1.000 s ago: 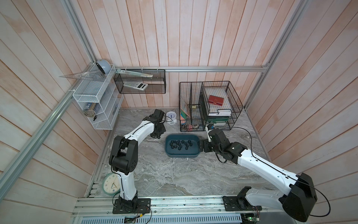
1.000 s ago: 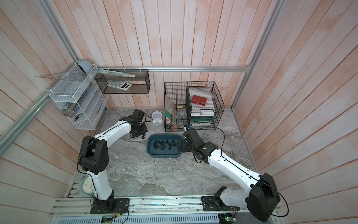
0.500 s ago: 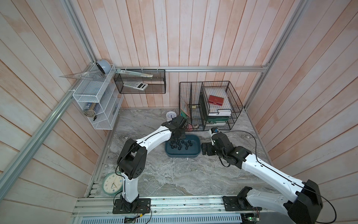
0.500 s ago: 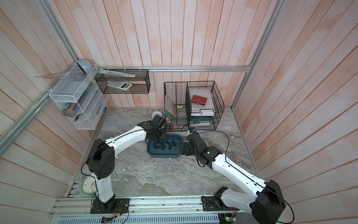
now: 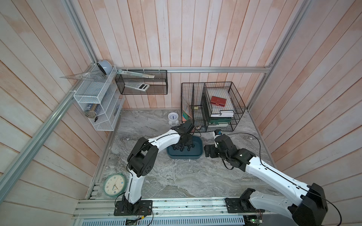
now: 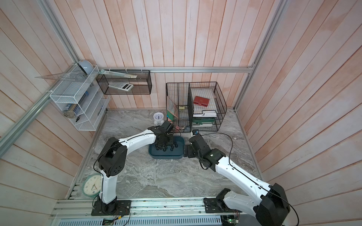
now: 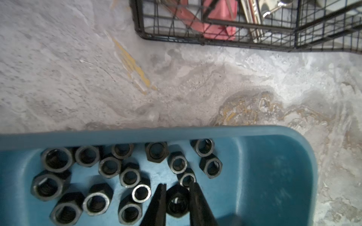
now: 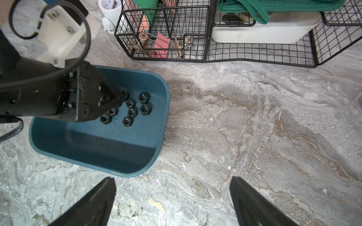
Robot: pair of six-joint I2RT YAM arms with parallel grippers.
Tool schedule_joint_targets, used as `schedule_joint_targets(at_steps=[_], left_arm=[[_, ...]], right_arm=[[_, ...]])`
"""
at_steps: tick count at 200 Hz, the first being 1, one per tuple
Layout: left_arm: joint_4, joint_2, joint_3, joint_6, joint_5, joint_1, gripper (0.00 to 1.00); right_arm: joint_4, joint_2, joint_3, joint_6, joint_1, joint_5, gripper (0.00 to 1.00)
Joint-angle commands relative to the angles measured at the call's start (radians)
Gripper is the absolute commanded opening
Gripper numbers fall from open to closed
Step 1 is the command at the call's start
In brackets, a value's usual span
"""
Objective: Put the nuts on the desktop into the storage box
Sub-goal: Place the nut in the storage box.
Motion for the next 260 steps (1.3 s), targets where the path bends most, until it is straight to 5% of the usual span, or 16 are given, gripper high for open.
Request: schedule_joint_targets(at_steps=[1, 86, 138, 260], left_arm=[[0.011, 0.028, -0.011, -0.009, 0.01, -0.008, 0.17], [-0.016, 0.048, -0.023, -0.012, -0.004, -0.009, 0.17], [-0.027, 0.053, -0.015, -0.006, -0.01, -0.009, 0.38], [-0.089, -0.072, 0.031, 0.041, -0.05, 0.047, 0.54]], right_arm=[[-0.014, 0.003, -0.004, 0.01, -0.002, 0.018, 0.98], [-0.006, 0.023, 0.008, 0.002, -0.003, 0.011, 0.98], [-0.002, 0.038, 0.017, -0.004, -0.004, 0.007, 0.98], [0.019, 0.095, 0.054, -0.03, -0.003, -0.004, 0.98]])
